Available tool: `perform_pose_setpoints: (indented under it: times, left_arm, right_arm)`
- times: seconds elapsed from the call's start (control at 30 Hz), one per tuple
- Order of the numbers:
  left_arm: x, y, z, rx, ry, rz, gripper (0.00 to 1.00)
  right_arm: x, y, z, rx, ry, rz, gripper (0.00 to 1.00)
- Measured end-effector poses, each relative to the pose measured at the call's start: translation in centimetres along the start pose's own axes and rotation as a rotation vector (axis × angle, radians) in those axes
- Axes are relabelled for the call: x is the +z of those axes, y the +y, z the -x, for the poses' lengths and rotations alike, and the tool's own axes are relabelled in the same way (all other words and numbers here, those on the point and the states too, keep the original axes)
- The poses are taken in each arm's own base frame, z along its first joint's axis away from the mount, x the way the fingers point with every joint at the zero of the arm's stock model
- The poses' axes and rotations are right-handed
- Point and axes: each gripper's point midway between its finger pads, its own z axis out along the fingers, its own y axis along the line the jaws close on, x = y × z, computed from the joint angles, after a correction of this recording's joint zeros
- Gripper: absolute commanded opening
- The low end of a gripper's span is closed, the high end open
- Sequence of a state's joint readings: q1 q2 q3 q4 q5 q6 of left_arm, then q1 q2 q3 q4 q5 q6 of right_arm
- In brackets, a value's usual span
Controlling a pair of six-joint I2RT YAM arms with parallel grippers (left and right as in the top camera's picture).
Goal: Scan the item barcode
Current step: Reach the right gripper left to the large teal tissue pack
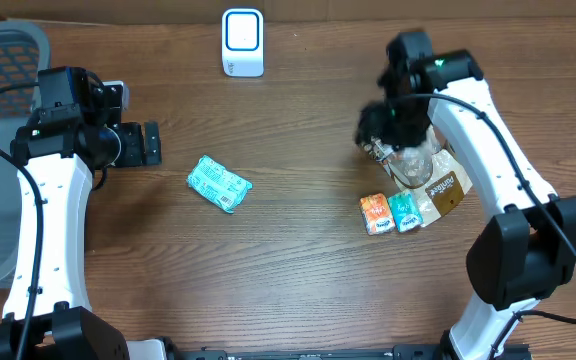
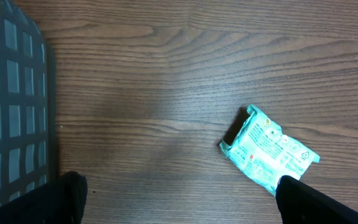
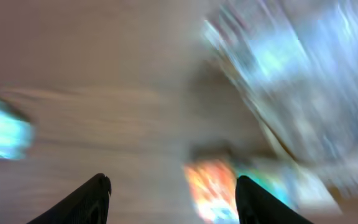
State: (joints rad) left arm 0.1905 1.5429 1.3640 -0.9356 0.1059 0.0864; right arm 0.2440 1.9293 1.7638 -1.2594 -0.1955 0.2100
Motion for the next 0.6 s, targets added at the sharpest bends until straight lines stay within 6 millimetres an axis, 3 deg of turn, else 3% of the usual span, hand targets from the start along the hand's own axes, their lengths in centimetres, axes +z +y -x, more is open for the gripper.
perform_pose_setpoints:
  times: [0.13, 0.33, 0.47, 0.6]
  left_arm:
    - [0.0, 0.0, 0.0, 0.0, 0.0, 0.0, 1.0]
    - [0.0, 0.0, 0.0, 0.0, 0.0, 0.0, 0.99]
    - [0.0, 0.0, 0.0, 0.0, 0.0, 0.0, 1.0]
    - [0.0, 0.0, 0.0, 0.0, 0.0, 0.0, 1.0]
  right_arm:
    - [-0.1, 5.1, 2.2, -0.095, -0.105, 0.147, 0.63]
    - [1.9, 13.0, 2.6, -0.17, -0.182, 0.29, 0.62]
    - [6.3, 17.1, 1.3, -0.165, -0.144, 0.347, 0.5]
    - [11.3, 20.3, -0.3, -0.188, -0.101, 0.385, 0.46]
